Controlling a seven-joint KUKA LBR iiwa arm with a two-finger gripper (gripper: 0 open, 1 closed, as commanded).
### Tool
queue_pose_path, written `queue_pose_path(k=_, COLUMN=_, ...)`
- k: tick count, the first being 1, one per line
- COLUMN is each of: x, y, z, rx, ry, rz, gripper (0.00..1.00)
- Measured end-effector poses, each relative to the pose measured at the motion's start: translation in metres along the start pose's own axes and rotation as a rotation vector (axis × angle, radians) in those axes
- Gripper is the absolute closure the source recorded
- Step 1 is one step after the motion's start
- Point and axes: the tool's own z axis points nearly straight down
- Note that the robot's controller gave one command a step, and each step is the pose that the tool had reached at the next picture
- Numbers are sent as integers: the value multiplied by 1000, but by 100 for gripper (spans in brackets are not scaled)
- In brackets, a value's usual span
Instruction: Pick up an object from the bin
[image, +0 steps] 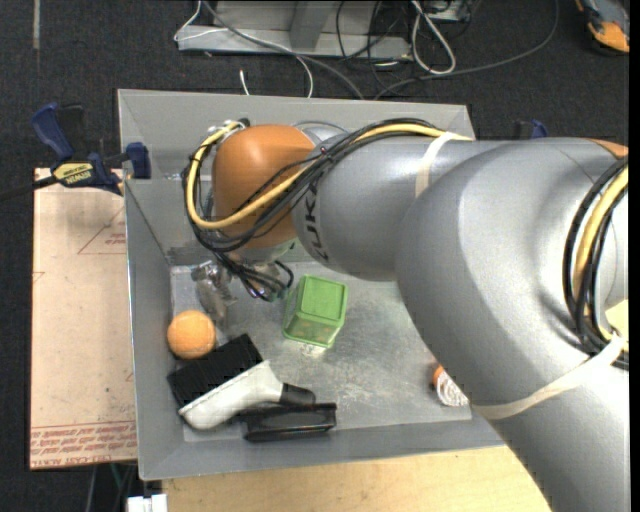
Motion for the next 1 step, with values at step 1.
queue_pose_path(k=1, x=9, y=18, z=-32, rx=-2, ry=0, rz=-154, gripper=100)
